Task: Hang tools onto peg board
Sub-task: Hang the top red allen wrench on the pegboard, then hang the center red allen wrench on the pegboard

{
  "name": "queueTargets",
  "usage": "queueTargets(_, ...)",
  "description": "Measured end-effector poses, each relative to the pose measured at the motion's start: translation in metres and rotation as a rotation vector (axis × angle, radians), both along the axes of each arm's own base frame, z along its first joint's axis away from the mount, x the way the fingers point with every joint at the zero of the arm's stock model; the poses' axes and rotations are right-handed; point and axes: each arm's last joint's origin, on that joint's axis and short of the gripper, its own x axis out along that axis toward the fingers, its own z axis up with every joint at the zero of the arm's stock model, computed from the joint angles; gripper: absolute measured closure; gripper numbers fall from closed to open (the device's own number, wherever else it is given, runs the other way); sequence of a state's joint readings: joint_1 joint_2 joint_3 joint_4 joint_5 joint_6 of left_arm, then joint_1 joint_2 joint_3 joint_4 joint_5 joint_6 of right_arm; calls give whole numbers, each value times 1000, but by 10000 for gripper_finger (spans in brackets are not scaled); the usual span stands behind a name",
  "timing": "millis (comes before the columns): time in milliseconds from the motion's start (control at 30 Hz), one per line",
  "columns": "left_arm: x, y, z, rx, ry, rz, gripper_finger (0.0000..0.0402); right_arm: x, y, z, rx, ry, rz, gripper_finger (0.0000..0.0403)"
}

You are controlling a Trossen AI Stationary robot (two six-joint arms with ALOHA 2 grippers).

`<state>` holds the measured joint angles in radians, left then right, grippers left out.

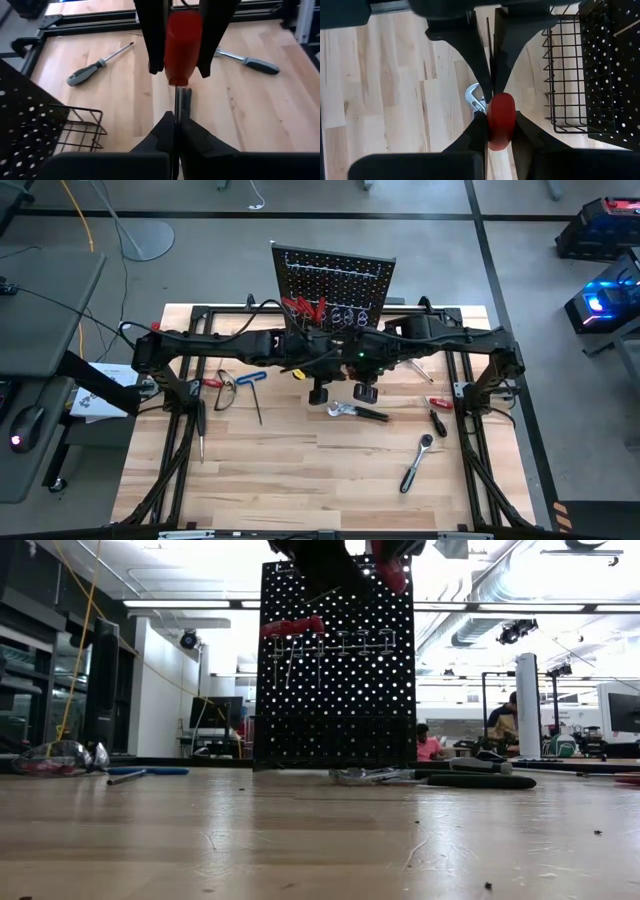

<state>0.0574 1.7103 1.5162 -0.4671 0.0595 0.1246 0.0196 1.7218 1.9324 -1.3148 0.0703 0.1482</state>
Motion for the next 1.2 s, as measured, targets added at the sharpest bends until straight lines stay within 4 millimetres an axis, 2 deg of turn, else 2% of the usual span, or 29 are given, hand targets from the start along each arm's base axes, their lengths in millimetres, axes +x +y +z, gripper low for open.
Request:
queueTargets(233, -4, -1, -4, 22, 64, 34, 401, 0, 0, 0, -3, -4, -5, 363)
queueTargets(300, -6, -1, -6, 27, 91, 33, 401, 0, -1, 0, -19, -6, -41, 330)
queueTargets(467, -10, 2, -11, 37, 161, 22, 401, -3, -1, 13, -81, -46, -66, 211)
queueTargets(567, -10, 3, -10, 40, 149, 22, 401, -4, 0, 22, -89, -76, -51, 168)
queueTargets(733, -8, 4, -8, 35, 123, 28, 401, -6, -1, 27, -103, -81, -59, 154)
queueTargets(900, -16, 4, -15, 51, 230, 8, 401, -15, -1, 29, -103, -18, -84, 152)
queueTargets(1033, -26, 8, -39, 24, 335, 28, 401, -20, -1, 27, -100, 29, -102, 152)
queueTargets(1200, -49, 13, -89, -89, 495, 84, 401, -23, -1, 26, -89, 60, -131, 151)
